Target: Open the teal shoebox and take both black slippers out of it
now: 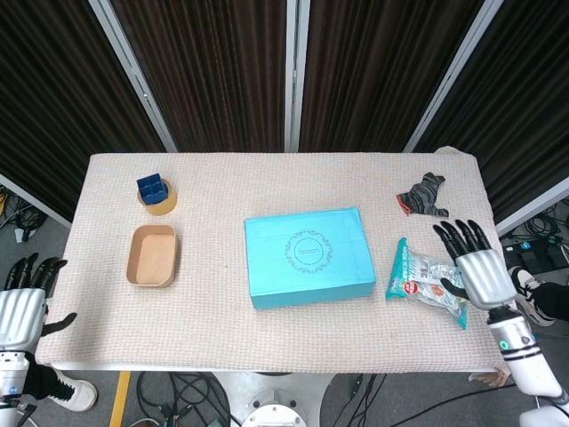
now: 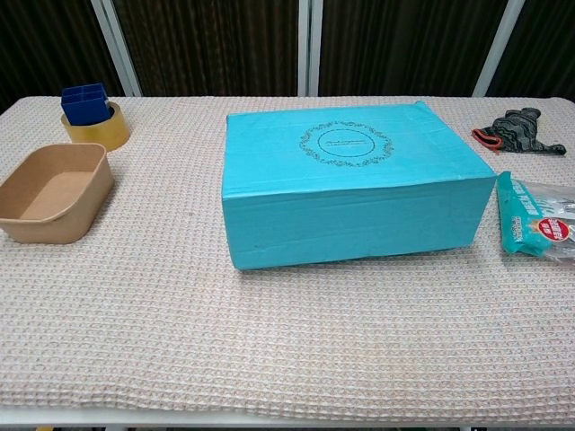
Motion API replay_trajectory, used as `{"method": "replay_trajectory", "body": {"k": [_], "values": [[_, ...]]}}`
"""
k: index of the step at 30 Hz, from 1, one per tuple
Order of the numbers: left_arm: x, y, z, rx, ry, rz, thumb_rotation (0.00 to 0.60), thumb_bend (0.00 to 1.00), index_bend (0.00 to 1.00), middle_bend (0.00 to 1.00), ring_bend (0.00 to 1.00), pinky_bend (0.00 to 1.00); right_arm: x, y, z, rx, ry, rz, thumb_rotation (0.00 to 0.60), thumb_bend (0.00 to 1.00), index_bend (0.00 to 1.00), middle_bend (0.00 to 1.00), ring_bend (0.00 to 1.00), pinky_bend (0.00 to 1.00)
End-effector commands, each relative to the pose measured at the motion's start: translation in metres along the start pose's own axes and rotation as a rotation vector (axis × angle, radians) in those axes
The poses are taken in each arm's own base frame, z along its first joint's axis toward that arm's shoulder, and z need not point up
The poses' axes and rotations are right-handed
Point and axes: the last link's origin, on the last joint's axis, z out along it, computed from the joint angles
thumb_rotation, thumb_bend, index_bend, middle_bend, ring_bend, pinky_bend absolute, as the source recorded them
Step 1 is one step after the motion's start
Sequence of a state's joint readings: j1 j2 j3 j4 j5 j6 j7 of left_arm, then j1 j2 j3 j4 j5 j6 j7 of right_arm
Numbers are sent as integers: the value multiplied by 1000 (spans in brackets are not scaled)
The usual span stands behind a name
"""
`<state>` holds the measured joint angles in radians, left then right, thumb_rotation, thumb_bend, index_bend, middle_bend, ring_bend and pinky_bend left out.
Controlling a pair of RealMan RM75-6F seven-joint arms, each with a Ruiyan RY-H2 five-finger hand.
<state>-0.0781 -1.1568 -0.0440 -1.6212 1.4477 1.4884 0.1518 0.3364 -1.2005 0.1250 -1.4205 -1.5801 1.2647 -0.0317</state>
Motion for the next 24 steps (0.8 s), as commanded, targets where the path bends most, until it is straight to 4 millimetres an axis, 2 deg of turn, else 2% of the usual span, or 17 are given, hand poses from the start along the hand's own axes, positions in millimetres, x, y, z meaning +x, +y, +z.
{"method": "replay_trajectory", "body": {"k": [1, 5, 11, 20, 24], "values": [[2, 0, -2, -4, -4, -10, 600, 15, 178, 151, 23, 84, -16, -20, 39, 96, -20, 7, 600, 29, 0, 78, 0, 0], [6, -1, -3, -6, -1, -5, 600, 15, 178, 151, 23, 85, -33, -44, 61, 188, -47, 23, 600, 17, 0, 78, 0, 0], [10, -3, -5, -2, 0, -16, 600, 15, 178, 151, 23, 84, -48, -79, 74, 312, -42, 19, 600, 17, 0, 80, 0, 0], [8, -3, -3, -2, -11, -17, 600, 15, 178, 150, 23, 85, -53, -143, 68, 498, 4, 117, 600, 14, 0, 125, 0, 0], [7, -1, -4, -6, -8, -23, 600, 16, 178, 151, 23, 85, -54, -155, 61, 533, 24, 141, 600, 14, 0, 135, 0, 1]]}}
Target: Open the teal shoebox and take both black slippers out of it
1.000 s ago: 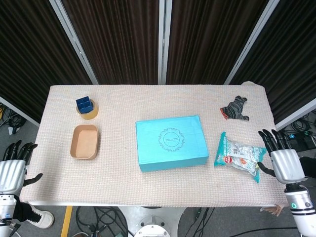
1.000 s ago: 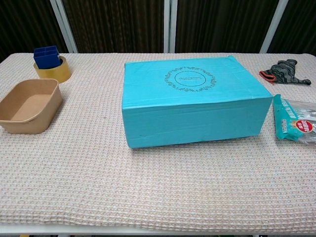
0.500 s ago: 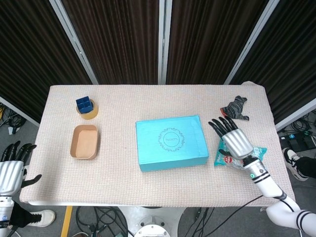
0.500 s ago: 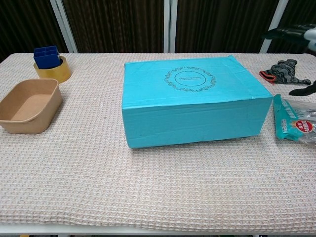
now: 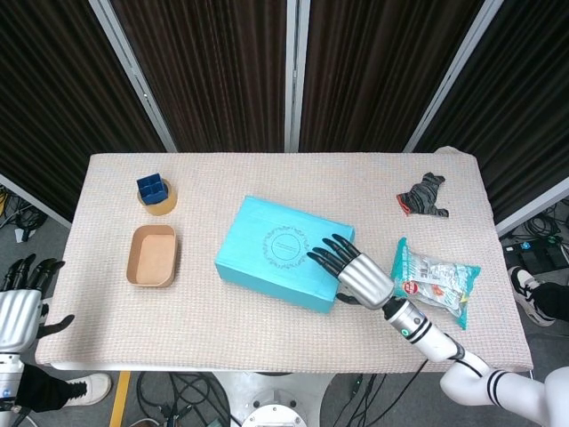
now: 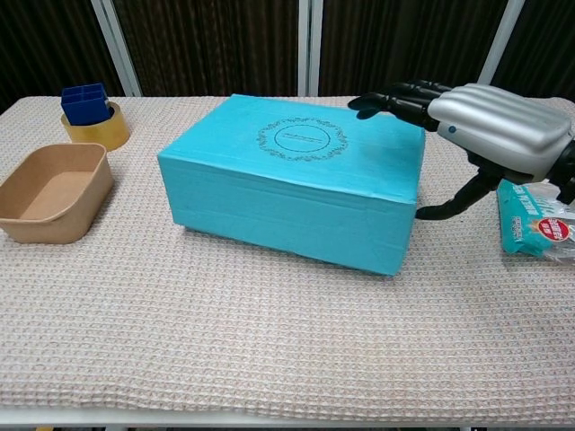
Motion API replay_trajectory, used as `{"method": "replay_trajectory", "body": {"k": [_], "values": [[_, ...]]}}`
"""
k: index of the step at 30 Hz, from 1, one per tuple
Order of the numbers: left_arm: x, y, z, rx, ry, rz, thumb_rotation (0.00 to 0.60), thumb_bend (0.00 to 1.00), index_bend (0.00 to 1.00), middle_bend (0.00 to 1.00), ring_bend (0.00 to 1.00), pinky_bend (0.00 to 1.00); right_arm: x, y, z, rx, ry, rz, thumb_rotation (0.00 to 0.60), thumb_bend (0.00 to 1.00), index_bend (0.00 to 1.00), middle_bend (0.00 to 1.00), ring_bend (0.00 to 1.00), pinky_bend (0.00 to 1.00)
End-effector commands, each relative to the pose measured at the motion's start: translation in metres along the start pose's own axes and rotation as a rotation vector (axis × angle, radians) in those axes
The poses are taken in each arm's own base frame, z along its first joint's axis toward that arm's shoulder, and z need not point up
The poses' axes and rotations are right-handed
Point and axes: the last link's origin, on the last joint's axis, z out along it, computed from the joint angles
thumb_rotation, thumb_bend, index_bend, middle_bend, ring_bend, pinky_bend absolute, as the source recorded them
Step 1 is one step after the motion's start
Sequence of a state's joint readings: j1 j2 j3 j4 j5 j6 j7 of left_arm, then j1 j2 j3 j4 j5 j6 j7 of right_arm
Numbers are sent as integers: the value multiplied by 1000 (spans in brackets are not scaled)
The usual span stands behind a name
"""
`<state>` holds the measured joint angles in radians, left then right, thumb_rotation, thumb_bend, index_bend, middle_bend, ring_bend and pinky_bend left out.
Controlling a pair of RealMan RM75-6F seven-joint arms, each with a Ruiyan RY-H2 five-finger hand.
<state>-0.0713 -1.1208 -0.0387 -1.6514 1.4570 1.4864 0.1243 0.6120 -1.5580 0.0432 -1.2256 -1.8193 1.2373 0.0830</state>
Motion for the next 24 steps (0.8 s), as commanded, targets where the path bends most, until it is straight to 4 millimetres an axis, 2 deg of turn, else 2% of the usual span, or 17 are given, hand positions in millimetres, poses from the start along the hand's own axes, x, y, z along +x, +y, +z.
{"method": "replay_trajectory", "body": {"k": [1, 6, 10, 17, 24], "values": [[-2, 1, 0, -1, 0, -5, 600, 16, 178, 151, 23, 85, 0, -6, -4, 22, 12, 4, 600, 14, 0, 136, 0, 2], [-4, -2, -1, 5, -7, -8, 600, 16, 178, 150, 23, 85, 9, 26, -20, -55, -10, -78, 600, 22, 0, 145, 0, 26], [-5, -1, 0, -1, -5, -4, 600, 15, 179, 150, 23, 85, 7, 47, -17, -114, -48, -120, 600, 44, 0, 142, 0, 29], [-6, -3, -3, 6, -12, 17, 600, 16, 178, 150, 24, 85, -11, 49, 8, -110, -37, -131, 600, 94, 0, 126, 0, 26], [-7, -4, -4, 18, -31, 14, 600, 16, 178, 151, 23, 87, -31, 45, 17, -74, -30, -137, 600, 103, 0, 101, 0, 1]]}}
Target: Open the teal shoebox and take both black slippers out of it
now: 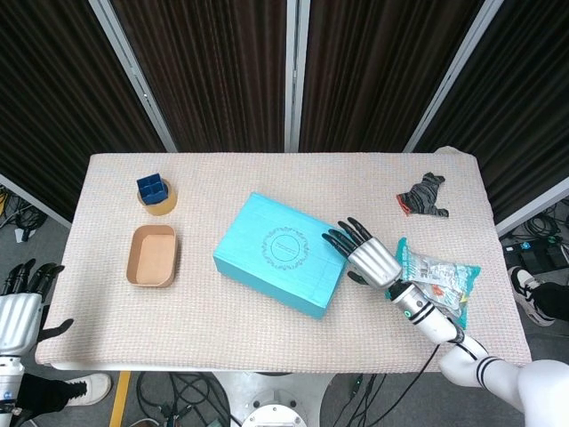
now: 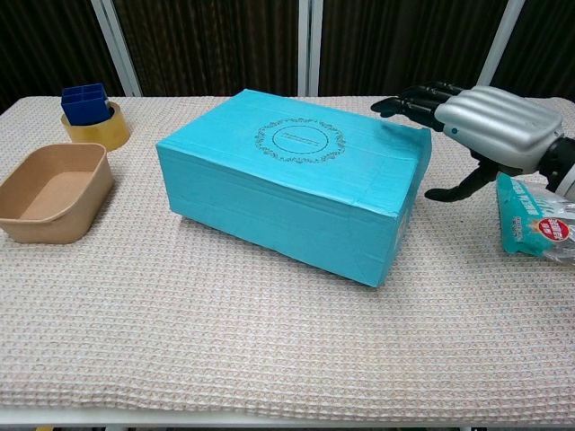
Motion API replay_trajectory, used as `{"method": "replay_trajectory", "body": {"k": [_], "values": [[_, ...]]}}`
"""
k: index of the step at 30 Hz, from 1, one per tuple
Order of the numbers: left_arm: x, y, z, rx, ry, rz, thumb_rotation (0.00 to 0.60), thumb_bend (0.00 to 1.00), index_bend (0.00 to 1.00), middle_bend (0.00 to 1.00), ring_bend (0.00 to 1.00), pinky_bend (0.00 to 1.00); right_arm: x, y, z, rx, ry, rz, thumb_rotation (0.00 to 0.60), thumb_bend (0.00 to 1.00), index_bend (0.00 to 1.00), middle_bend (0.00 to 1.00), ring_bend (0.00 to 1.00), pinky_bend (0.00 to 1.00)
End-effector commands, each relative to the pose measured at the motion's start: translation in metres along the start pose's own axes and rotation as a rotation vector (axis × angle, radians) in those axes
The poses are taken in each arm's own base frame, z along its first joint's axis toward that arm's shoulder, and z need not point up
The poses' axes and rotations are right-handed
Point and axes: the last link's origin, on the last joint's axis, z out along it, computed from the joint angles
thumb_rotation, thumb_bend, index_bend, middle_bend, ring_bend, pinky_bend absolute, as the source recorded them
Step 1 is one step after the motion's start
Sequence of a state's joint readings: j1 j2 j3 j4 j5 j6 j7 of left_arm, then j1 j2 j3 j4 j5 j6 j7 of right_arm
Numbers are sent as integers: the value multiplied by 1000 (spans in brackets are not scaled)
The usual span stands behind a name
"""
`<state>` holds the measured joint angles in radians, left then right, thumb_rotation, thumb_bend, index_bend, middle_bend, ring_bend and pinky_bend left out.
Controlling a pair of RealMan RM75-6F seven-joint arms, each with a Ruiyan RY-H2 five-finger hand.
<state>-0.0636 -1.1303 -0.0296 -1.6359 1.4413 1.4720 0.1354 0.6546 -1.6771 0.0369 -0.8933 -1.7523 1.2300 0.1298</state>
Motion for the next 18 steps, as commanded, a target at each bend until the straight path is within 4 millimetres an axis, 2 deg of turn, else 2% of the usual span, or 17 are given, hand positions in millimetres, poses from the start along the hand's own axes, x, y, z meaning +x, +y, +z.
{"method": "replay_trajectory", "body": {"k": [1, 4, 6, 9, 10, 14, 18], "values": [[0, 2, 0, -8, -4, -3, 600, 15, 179, 150, 23, 87, -11, -8, 6, 32, 2, -2, 600, 103, 0, 97, 0, 1], [0, 3, 2, -14, -8, -6, 600, 15, 179, 150, 23, 87, -15, -12, 6, 54, 23, -8, 600, 120, 0, 83, 0, 0], [0, 3, 2, -15, -10, -7, 600, 15, 178, 150, 23, 87, -18, -14, 6, 68, 39, -2, 600, 167, 0, 77, 0, 0], [0, 4, 3, -27, -7, -11, 600, 16, 178, 151, 23, 87, -20, -16, 4, 103, 55, -1, 600, 326, 18, 95, 0, 0], [0, 4, 3, -29, -6, -10, 600, 16, 178, 151, 23, 87, -20, -16, 4, 115, 60, 1, 600, 366, 39, 109, 0, 0], [-1, 4, 4, -26, -7, -16, 600, 15, 178, 150, 24, 87, -21, -16, 2, 130, 94, 52, 600, 620, 240, 173, 53, 23], [-3, 4, 4, -31, -20, -15, 600, 16, 179, 151, 23, 87, -22, -13, 2, 79, 134, 175, 600, 703, 303, 204, 102, 79]]}}
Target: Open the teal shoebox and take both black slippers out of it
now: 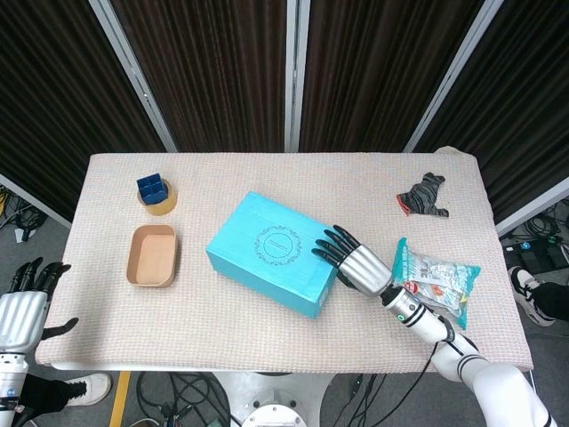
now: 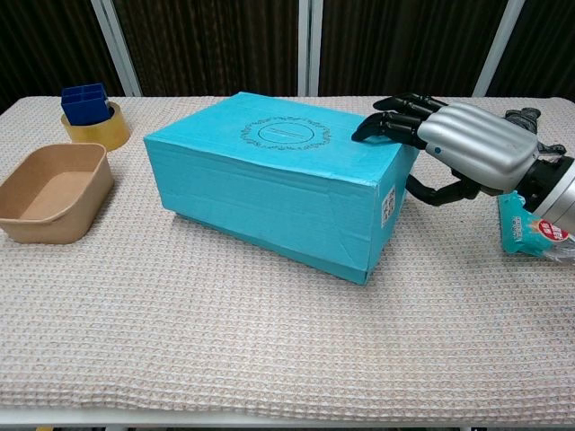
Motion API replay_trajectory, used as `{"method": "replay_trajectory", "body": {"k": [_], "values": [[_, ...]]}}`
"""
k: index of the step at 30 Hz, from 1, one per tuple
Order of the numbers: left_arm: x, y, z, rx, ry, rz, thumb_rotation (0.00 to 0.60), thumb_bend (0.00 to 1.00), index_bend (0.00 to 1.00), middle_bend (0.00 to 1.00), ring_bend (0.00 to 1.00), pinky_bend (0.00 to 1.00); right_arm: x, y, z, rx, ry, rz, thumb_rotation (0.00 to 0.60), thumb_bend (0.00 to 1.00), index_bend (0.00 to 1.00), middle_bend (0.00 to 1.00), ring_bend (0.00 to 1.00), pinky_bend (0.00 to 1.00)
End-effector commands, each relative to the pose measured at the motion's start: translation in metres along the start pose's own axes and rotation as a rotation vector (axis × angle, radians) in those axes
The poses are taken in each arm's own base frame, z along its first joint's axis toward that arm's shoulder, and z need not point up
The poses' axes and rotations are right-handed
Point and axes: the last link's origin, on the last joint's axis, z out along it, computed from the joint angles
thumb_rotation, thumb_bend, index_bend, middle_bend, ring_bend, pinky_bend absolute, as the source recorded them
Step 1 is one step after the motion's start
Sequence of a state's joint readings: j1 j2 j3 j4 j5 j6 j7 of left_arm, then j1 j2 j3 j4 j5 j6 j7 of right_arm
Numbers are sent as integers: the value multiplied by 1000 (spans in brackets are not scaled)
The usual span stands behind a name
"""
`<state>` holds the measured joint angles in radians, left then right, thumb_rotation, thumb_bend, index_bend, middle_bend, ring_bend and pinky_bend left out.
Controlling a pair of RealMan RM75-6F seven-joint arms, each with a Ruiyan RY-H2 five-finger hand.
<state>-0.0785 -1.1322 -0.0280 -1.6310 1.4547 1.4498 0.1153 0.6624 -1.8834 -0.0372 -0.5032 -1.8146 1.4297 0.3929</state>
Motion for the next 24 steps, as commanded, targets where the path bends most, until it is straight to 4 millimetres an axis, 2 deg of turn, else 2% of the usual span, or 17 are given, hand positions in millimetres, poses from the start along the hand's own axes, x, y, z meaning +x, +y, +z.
{"method": "replay_trajectory", "body": {"k": [1, 4, 7, 19, 22, 24], "values": [[-1, 0, 0, -3, -6, -2, 600, 16, 179, 151, 23, 87, -1, -1, 0, -57, 64, 158, 600, 703, 305, 204, 102, 82], [0, 1, 2, -6, -4, -4, 600, 15, 178, 151, 23, 87, 0, 3, 3, -122, 99, 338, 600, 702, 306, 204, 102, 83], [1, 2, 3, -11, 0, -7, 600, 15, 178, 150, 24, 87, 4, 6, 7, -192, 139, 593, 600, 686, 306, 204, 102, 82], [1, 2, 4, -18, -6, -13, 600, 16, 178, 151, 23, 87, 29, 18, 32, -458, 286, 1448, 600, 647, 299, 194, 75, 82], [2, 2, 5, -19, -4, -22, 600, 15, 179, 151, 23, 87, 34, 23, 38, -517, 349, 1568, 600, 646, 272, 182, 56, 81], [2, 2, 6, -18, -5, -33, 600, 16, 179, 151, 23, 87, 38, 29, 45, -543, 369, 1574, 600, 634, 177, 137, 16, 42]]}}
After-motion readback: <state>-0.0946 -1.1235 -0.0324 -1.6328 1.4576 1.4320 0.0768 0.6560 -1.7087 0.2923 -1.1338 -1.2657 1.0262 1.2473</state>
